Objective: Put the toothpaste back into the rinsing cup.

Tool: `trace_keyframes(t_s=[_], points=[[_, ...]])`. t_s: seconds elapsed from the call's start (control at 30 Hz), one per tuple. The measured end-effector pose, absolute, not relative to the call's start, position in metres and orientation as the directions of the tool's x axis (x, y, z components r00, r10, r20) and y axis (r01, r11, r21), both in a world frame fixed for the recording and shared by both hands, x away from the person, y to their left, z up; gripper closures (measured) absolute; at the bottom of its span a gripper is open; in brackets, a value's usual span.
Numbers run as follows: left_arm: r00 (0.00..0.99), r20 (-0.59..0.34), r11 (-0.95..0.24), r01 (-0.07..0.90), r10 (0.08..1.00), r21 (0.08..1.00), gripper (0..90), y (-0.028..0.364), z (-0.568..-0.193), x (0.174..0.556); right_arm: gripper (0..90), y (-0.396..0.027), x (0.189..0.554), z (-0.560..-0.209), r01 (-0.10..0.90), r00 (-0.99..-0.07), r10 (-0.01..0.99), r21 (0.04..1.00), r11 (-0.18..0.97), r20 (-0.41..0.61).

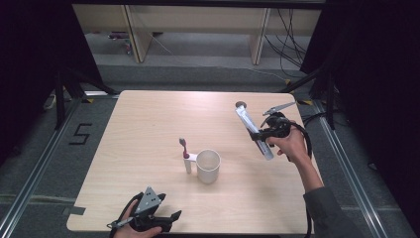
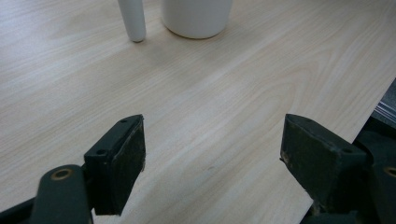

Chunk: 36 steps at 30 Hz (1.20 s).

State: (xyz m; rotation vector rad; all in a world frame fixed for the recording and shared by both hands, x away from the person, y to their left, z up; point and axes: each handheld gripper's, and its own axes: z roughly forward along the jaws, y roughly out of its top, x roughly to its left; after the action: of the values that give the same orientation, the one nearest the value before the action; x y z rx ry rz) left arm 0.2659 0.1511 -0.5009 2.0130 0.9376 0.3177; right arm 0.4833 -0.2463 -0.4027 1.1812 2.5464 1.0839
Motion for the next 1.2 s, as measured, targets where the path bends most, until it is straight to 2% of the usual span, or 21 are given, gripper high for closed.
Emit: trace_keyframes(t_s=[0.37, 0.4, 0.53, 0.6, 0.63, 0.67, 0.7, 0.83, 0.87, 1.0, 1.07, 1.1, 1.2], points=[[0.686, -0.106, -0.356, 0.497, 0.720, 0.792, 20.6, 0.154, -0.501, 0.266, 76.3, -0.242, 0.469, -0.394, 0.558, -0.699, 0.685, 0.756, 0.341, 0.207], [0.681, -0.108, -0.347, 0.496, 0.724, 0.796, 20.5, 0.153, -0.501, 0.267, 76.3, -0.241, 0.470, -0.395, 0.524, -0.712, 0.677, 0.783, 0.335, 0.187], [0.688, -0.096, -0.371, 0.497, 0.720, 0.784, 19.5, 0.154, -0.502, 0.266, 76.3, -0.235, 0.464, -0.392, 0.521, -0.724, 0.657, 0.790, 0.323, 0.208], [0.674, -0.118, -0.335, 0.501, 0.729, 0.798, 18.9, 0.152, -0.503, 0.267, 76.3, -0.230, 0.460, -0.390, 0.515, -0.728, 0.650, 0.800, 0.309, 0.218], [0.683, -0.098, -0.365, 0.499, 0.723, 0.786, 18.4, 0.154, -0.502, 0.268, 76.3, -0.230, 0.461, -0.389, 0.479, -0.740, 0.647, 0.819, 0.316, 0.183], [0.684, -0.097, -0.367, 0.499, 0.723, 0.785, 18.3, 0.154, -0.502, 0.267, 76.3, -0.228, 0.460, -0.389, 0.475, -0.744, 0.640, 0.825, 0.307, 0.191], [0.684, -0.097, -0.366, 0.499, 0.723, 0.785, 18.2, 0.154, -0.502, 0.267, 76.3, -0.226, 0.458, -0.388, 0.502, -0.734, 0.641, 0.815, 0.289, 0.225], [0.674, -0.108, -0.347, 0.503, 0.731, 0.792, 17.5, 0.154, -0.503, 0.268, 76.3, -0.219, 0.457, -0.386, 0.466, -0.753, 0.627, 0.837, 0.289, 0.202], [0.678, -0.102, -0.359, 0.503, 0.728, 0.786, 17.2, 0.155, -0.503, 0.267, 76.3, -0.216, 0.456, -0.385, 0.488, -0.747, 0.623, 0.828, 0.277, 0.232], [0.675, -0.101, -0.351, 0.499, 0.731, 0.793, 16.8, 0.155, -0.502, 0.268, 76.3, -0.210, 0.454, -0.383, 0.456, -0.766, 0.607, 0.845, 0.279, 0.212], [0.681, -0.092, -0.365, 0.496, 0.727, 0.788, 16.6, 0.156, -0.502, 0.268, 76.3, -0.205, 0.451, -0.381, 0.482, -0.755, 0.609, 0.836, 0.262, 0.244], [0.673, -0.104, -0.346, 0.500, 0.733, 0.794, 16.6, 0.155, -0.503, 0.267, 76.3, -0.203, 0.452, -0.382, 0.453, -0.776, 0.587, 0.851, 0.264, 0.231], [0.679, -0.091, -0.365, 0.497, 0.729, 0.787, 16.6, 0.156, -0.502, 0.268, 76.3, -0.197, 0.449, -0.381, 0.458, -0.774, 0.586, 0.851, 0.256, 0.240]])
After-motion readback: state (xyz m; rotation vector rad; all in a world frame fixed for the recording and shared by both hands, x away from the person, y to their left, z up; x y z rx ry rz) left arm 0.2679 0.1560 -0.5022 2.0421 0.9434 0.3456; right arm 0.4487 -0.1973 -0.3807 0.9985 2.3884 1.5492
